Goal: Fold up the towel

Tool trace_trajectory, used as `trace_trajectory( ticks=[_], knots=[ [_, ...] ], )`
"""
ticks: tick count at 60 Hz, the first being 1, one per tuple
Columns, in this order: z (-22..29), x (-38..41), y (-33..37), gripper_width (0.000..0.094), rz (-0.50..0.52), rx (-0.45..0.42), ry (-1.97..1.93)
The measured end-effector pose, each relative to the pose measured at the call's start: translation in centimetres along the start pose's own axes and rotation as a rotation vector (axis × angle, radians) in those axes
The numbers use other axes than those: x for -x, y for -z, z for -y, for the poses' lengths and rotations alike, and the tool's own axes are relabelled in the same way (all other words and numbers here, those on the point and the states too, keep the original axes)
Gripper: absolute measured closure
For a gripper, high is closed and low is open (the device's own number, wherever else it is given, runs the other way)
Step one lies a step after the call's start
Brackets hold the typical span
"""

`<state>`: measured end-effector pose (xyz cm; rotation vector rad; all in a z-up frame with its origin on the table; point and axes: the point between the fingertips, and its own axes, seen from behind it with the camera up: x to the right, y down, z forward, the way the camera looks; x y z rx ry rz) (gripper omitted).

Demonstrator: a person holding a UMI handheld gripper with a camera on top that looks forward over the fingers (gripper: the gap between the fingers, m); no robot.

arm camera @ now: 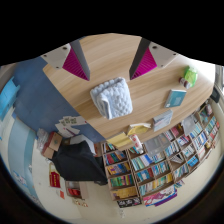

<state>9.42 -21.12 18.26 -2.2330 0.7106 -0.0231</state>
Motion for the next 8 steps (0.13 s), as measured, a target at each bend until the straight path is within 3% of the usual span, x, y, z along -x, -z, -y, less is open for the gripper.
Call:
trace_trajectory(
  ticks=[8],
  knots=[
    [-5.3,0.2,6.9,0.0104,0.022,0.027,-0.075]
  ],
)
